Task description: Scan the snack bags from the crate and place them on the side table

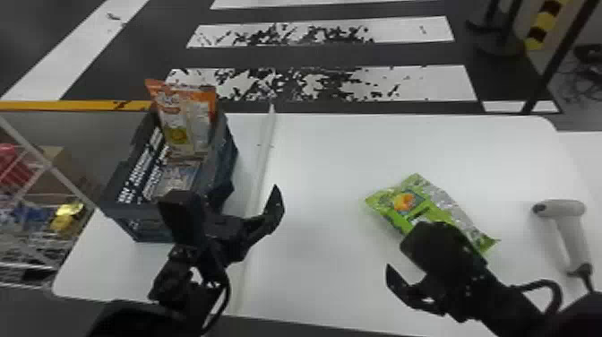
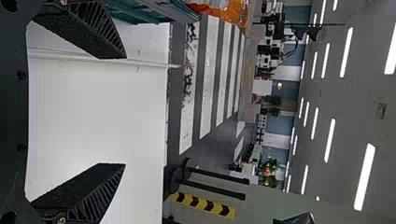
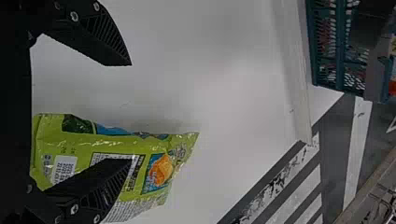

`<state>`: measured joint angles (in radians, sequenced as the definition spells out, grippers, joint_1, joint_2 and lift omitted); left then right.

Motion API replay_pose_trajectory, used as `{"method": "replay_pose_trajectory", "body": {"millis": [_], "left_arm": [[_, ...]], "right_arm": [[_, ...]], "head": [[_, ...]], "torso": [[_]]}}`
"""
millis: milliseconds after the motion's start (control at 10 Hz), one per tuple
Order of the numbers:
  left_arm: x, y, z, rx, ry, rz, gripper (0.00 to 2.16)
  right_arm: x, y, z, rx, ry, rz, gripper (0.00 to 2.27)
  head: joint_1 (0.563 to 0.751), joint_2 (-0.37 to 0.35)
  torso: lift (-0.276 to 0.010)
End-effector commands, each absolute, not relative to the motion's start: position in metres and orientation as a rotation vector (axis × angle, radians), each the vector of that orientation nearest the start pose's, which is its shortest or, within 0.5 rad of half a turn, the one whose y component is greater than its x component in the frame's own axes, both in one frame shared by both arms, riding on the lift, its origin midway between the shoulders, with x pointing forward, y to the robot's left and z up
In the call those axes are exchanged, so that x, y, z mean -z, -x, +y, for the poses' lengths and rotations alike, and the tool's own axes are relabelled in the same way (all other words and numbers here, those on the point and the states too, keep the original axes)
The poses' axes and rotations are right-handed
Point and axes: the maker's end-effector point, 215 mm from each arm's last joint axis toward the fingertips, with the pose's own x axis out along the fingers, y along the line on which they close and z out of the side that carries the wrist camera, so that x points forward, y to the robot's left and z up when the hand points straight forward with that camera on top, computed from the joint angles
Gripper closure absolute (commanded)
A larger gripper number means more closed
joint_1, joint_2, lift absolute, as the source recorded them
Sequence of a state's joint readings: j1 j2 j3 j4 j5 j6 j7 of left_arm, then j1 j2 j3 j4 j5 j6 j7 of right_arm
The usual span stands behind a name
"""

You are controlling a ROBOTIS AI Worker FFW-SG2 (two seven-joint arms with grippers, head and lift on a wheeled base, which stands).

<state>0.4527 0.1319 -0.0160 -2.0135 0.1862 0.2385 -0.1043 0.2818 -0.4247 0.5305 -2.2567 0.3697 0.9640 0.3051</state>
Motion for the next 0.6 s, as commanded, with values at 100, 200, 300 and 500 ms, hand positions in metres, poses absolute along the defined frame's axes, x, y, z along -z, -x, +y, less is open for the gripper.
{"method": "replay_pose_trajectory", "body": {"millis": [100, 200, 300, 500], "left_arm": [[0.403, -0.448, 0.209, 0.178, 0.084, 0.250, 0.04], [0.403, -0.448, 0.209, 0.178, 0.086, 0.250, 0.04], [0.404, -0.448, 0.208, 0.181, 0.086, 0.251, 0.04], [0.404, -0.448, 0.207, 0.181, 0.088, 0.251, 0.04]], "right_arm": [[0.433, -0.399, -0.107, -0.581, 0.449, 0.569, 0.62], [0.429, -0.405, -0.113, -0.563, 0.431, 0.563, 1.30], [0.429, -0.412, -0.125, -0.518, 0.424, 0.561, 2.07], [0.435, -0.427, -0.153, -0.462, 0.409, 0.567, 2.25]], "head": [[0.695, 0.141], [0.695, 0.139], [0.695, 0.133], [0.695, 0.108]], "torso": [[-0.081], [-0.081], [-0.081], [-0.081]]}}
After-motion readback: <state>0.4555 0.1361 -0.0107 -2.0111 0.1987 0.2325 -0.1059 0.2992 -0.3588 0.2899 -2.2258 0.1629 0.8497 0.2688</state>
